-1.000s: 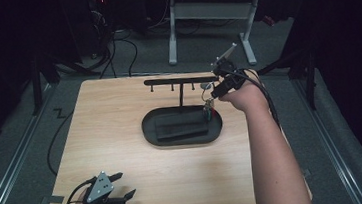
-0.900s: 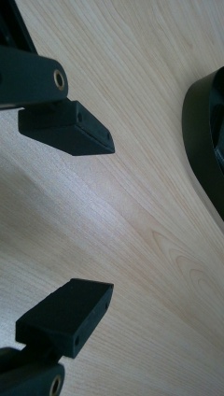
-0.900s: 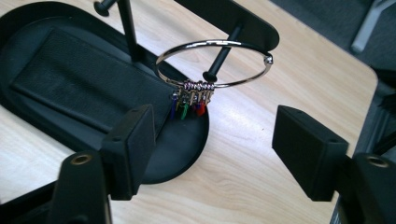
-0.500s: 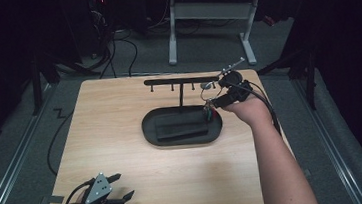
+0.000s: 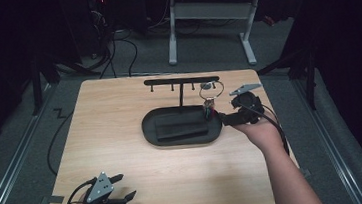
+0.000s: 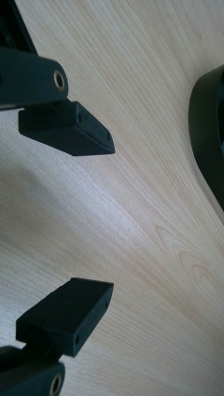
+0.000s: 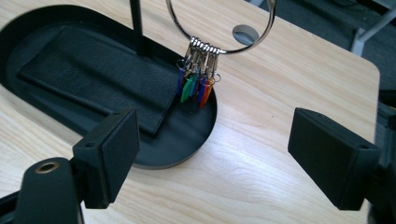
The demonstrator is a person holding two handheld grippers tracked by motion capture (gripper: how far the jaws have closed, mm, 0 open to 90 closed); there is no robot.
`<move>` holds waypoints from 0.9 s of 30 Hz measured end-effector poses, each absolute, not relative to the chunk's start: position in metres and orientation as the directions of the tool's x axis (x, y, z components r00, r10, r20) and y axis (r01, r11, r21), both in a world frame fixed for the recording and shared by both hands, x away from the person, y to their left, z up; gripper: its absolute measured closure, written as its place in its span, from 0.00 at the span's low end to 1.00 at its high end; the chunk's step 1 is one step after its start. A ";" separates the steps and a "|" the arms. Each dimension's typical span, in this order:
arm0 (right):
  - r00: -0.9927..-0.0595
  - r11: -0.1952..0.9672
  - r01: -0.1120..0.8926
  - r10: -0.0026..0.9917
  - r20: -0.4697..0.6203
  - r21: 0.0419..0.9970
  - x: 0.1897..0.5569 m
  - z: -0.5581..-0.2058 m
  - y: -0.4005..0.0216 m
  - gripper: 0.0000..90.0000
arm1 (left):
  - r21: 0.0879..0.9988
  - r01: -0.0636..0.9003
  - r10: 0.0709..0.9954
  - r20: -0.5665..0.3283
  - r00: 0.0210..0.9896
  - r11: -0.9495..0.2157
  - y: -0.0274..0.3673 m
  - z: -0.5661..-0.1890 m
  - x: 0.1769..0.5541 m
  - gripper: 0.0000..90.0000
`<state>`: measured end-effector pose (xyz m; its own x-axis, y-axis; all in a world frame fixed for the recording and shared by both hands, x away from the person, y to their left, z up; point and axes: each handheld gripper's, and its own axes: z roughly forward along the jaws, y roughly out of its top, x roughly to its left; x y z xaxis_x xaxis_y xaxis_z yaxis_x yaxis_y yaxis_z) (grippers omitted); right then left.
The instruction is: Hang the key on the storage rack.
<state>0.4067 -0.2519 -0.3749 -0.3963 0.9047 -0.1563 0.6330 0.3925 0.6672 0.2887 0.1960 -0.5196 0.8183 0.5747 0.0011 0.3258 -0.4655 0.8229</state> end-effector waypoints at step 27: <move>-0.259 0.158 0.469 0.965 -0.036 0.869 0.262 -0.504 -0.300 0.18 | 0.808 0.276 0.554 0.073 0.830 -0.520 0.181 -0.524 0.284 0.29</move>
<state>0.2621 -0.3004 -0.5037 -0.2590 0.9652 -0.0357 0.4692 0.1580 0.8689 0.2844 0.1806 -0.5240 0.8296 0.5537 0.0726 0.2763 -0.5199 0.8083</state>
